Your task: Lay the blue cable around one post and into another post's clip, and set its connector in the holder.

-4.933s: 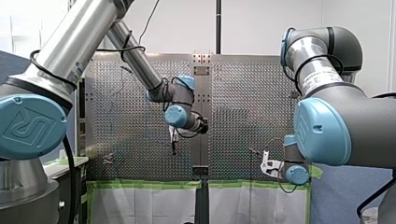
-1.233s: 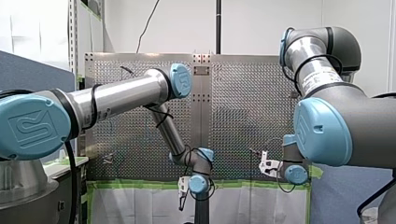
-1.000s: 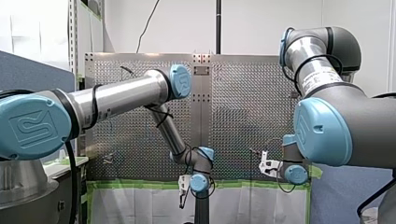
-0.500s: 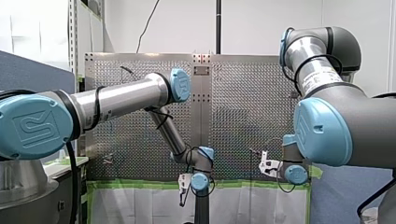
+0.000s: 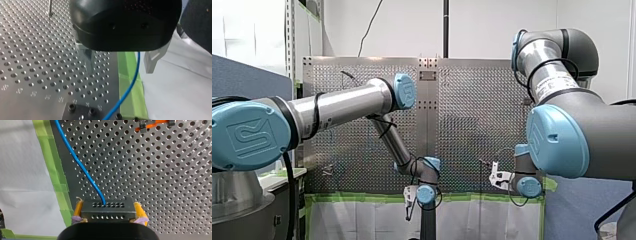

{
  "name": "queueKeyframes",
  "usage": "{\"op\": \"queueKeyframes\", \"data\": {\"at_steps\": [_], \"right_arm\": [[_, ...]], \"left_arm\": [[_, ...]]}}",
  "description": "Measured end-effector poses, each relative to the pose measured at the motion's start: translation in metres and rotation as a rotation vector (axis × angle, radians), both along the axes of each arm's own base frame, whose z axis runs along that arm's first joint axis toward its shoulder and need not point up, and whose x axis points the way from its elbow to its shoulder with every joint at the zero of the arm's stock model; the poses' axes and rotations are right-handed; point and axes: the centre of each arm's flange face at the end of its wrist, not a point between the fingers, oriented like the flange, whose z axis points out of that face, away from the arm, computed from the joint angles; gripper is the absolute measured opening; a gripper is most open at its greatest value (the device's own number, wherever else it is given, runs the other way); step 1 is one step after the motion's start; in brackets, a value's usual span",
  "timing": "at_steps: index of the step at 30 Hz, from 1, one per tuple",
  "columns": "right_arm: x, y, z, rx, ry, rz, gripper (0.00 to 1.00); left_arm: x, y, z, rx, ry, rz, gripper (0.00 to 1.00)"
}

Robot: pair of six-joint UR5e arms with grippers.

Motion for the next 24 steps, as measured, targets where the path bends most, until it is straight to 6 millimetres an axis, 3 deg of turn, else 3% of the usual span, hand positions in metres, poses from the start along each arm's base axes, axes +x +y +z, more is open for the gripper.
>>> {"op": "queueKeyframes", "data": {"at_steps": [1, 3, 4, 6, 16, 21, 24], "right_arm": [[0.0000, 0.0000, 0.0000, 0.000, 0.000, 0.000, 0.00], [0.0000, 0.0000, 0.0000, 0.000, 0.000, 0.000, 0.00], [0.0000, 0.0000, 0.0000, 0.000, 0.001, 0.000, 0.00], [0.0000, 0.0000, 0.0000, 0.000, 0.001, 0.000, 0.00], [-0.0003, 0.0000, -0.0001, 0.000, 0.001, 0.000, 0.00], [-0.0003, 0.0001, -0.0001, 0.001, 0.002, 0.000, 0.00], [-0.0002, 0.0003, -0.0002, 0.001, 0.004, 0.000, 0.00]], "left_arm": [[0.0000, -0.0007, -0.0001, -0.003, 0.000, -0.007, 0.95], [-0.0001, -0.0019, -0.0006, -0.007, 0.002, -0.022, 0.82], [0.0001, -0.0022, -0.0005, -0.008, 0.002, -0.025, 0.82], [0.0001, -0.0020, -0.0008, -0.008, 0.004, -0.031, 0.71], [0.0023, 0.0031, -0.0016, 0.002, 0.002, -0.011, 0.69], [0.0035, 0.0050, -0.0014, 0.004, 0.002, -0.005, 0.56], [0.0043, 0.0061, -0.0016, 0.005, 0.002, -0.003, 0.53]]}}
